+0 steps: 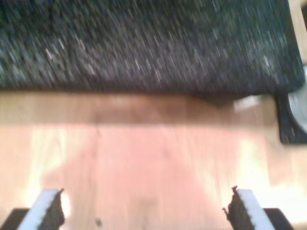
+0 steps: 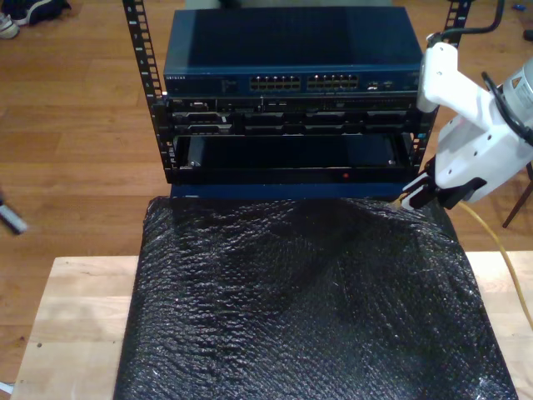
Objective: Grab the cable and plug it in
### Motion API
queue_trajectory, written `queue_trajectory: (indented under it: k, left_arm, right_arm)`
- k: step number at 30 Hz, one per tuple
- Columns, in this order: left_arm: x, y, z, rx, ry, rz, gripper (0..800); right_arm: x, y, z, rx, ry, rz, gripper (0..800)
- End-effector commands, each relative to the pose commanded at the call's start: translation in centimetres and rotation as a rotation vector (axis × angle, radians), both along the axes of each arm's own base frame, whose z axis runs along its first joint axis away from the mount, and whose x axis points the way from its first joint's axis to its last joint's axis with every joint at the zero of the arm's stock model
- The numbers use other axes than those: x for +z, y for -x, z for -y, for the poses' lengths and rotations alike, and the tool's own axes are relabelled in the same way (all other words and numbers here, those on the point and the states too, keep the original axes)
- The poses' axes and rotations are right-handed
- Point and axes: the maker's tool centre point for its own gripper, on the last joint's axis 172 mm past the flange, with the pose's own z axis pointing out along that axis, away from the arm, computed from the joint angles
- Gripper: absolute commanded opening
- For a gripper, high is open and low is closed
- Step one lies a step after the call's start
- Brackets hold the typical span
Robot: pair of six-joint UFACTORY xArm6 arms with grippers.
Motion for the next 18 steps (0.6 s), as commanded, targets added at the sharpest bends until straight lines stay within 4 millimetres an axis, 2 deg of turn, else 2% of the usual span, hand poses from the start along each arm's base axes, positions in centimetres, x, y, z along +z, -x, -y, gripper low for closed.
queue_trajectory:
  k: [4,6,12,15,18]
  left_arm:
    - [-1.3,4.0,-2.0,-0.026,0.005,-0.014,799]
    - [-1.9,6.1,-2.4,-0.056,0.013,-0.02,799]
    - [-3.4,12.5,-2.7,-0.106,0.047,-0.024,799]
    - [-4.7,15.9,-2.0,-0.117,0.09,-0.026,799]
    - [-5.3,17.9,-1.2,-0.129,0.125,0.0,799]
  right_arm:
    - [-0.2,0.1,0.0,0.002,0.002,-0.005,0]
    - [-0.3,0.2,0.0,0.002,0.002,-0.006,0]
    - [-1.0,0.3,0.0,0.0,0.002,-0.021,0]
    - [-1.3,0.6,0.0,0.0,0.002,-0.029,0]
    - [-1.4,0.6,0.1,0.0,0.002,-0.03,0]
